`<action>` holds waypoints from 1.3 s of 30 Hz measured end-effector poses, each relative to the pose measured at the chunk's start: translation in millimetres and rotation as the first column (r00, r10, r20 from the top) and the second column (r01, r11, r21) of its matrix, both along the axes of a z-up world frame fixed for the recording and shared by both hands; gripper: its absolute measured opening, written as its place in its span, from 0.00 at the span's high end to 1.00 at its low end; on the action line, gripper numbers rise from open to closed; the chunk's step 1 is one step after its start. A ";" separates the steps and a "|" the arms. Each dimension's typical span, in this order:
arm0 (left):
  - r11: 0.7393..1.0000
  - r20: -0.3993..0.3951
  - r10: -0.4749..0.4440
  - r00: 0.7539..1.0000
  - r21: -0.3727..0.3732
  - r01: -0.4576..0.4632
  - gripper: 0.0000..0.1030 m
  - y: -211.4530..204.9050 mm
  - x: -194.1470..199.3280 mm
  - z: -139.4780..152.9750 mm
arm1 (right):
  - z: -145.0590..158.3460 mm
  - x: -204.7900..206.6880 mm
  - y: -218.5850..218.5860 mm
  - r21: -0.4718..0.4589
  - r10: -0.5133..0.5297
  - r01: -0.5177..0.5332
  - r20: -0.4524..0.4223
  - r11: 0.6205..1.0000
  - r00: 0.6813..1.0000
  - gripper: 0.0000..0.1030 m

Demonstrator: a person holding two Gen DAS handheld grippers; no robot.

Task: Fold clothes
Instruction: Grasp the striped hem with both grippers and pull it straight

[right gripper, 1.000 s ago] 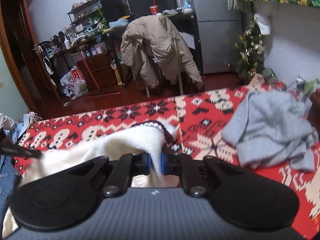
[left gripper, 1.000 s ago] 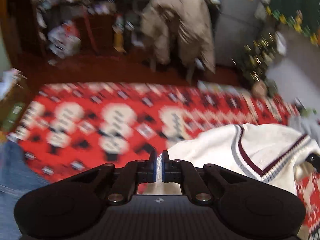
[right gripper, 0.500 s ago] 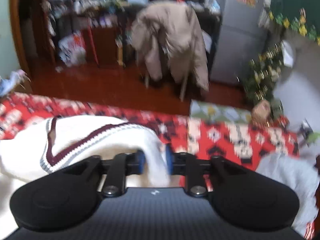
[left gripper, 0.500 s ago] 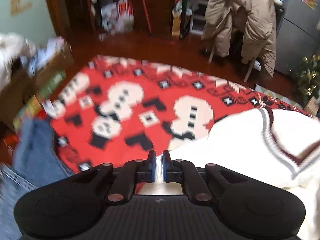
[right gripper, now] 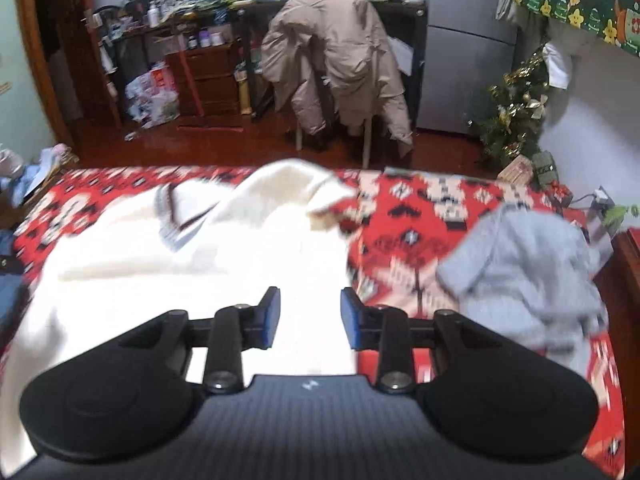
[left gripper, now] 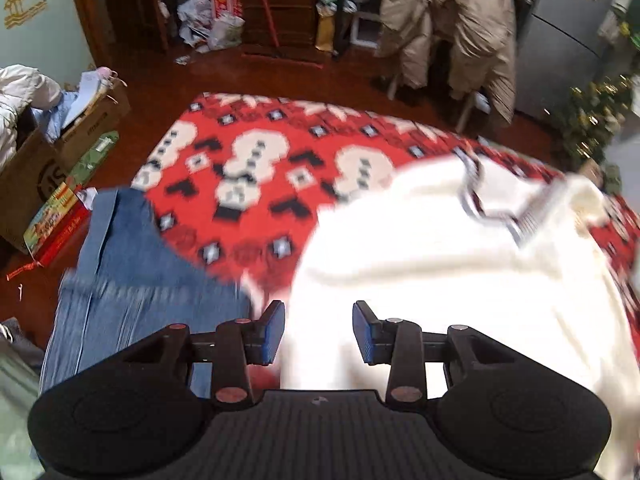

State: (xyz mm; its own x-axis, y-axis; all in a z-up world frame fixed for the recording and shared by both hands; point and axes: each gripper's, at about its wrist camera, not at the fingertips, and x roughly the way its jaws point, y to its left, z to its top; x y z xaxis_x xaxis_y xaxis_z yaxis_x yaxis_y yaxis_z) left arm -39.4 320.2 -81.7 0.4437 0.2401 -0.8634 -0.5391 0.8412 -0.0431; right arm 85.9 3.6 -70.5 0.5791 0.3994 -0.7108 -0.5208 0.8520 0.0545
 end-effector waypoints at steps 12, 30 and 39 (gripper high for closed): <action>0.984 -0.070 -0.081 0.994 -0.166 0.069 0.61 -52.6 -106.6 -17.9 | -9.3 -142.1 -63.8 -0.002 0.018 -0.019 -0.158 1.000 0.987 0.57; 0.965 -0.165 -0.189 0.968 -0.211 0.153 0.66 -75.4 -104.0 -77.9 | -38.5 -114.8 -81.4 0.041 0.066 -0.055 -0.369 0.998 0.927 0.63; 0.973 -0.110 -0.192 0.975 -0.149 0.175 0.95 -82.4 -100.8 -70.0 | -49.7 -110.8 -86.0 -0.045 0.194 -0.220 -0.320 0.975 0.927 0.51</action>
State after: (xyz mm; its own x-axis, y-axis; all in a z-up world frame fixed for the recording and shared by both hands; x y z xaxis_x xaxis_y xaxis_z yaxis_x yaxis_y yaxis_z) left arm -140.2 237.8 -151.7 0.3578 0.0397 -0.9329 -0.3848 0.9166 -0.1086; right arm -24.9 -82.4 -120.2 0.2341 0.4218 -0.8759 -0.6535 0.7353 0.1794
